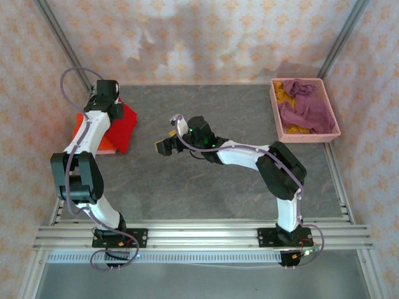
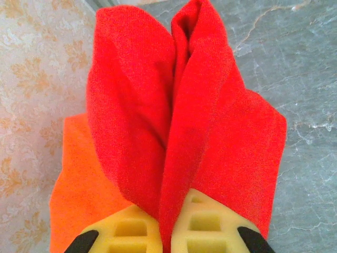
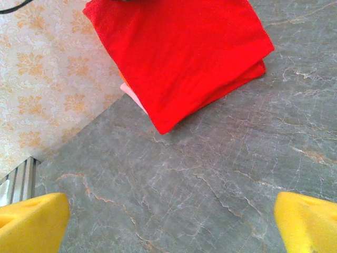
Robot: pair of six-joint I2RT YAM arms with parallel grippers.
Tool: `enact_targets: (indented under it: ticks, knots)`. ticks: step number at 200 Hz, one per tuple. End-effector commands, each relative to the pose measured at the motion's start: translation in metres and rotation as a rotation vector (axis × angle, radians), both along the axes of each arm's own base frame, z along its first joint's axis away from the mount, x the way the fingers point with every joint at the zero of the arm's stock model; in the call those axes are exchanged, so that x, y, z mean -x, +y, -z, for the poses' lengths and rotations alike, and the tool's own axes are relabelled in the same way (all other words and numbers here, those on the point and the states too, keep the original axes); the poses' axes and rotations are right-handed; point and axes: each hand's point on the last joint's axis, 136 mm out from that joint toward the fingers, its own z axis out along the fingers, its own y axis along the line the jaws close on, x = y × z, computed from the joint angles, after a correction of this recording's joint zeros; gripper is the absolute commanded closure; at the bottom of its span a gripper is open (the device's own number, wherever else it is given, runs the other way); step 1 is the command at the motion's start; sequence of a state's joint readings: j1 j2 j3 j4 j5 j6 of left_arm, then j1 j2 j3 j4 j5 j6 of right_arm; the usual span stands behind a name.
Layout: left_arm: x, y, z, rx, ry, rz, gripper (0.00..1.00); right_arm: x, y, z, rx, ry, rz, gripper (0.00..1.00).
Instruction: Fold and stack the t-shirts
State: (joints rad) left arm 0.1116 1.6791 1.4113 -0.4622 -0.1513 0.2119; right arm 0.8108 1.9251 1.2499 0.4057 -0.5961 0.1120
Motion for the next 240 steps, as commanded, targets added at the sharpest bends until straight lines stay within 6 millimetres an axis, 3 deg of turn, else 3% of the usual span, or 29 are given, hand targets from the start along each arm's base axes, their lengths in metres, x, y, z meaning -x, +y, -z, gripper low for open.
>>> enact_targets:
  ticks: [1, 78, 151, 191, 240]
  knots:
    - [0.002, 0.0, -0.053, -0.018, -0.115, 0.018, 1.0, -0.003, 0.008, -0.015, -0.049, -0.03, -0.018, 0.01]
    - [0.014, 0.016, -0.069, -0.07, -0.092, -0.013, 1.0, -0.003, 0.009, -0.017, -0.059, -0.027, -0.021, 0.01]
    - [0.024, 0.044, -0.075, -0.122, -0.074, -0.078, 1.0, -0.002, 0.01, -0.017, -0.064, -0.018, -0.024, 0.01]
    - [0.023, 0.059, -0.065, -0.105, -0.066, -0.113, 1.0, -0.002, 0.012, -0.017, -0.073, -0.009, -0.028, 0.01]
    - [0.026, 0.084, -0.033, -0.115, 0.02, -0.189, 1.0, -0.001, 0.012, -0.016, -0.069, -0.001, -0.03, 0.01]
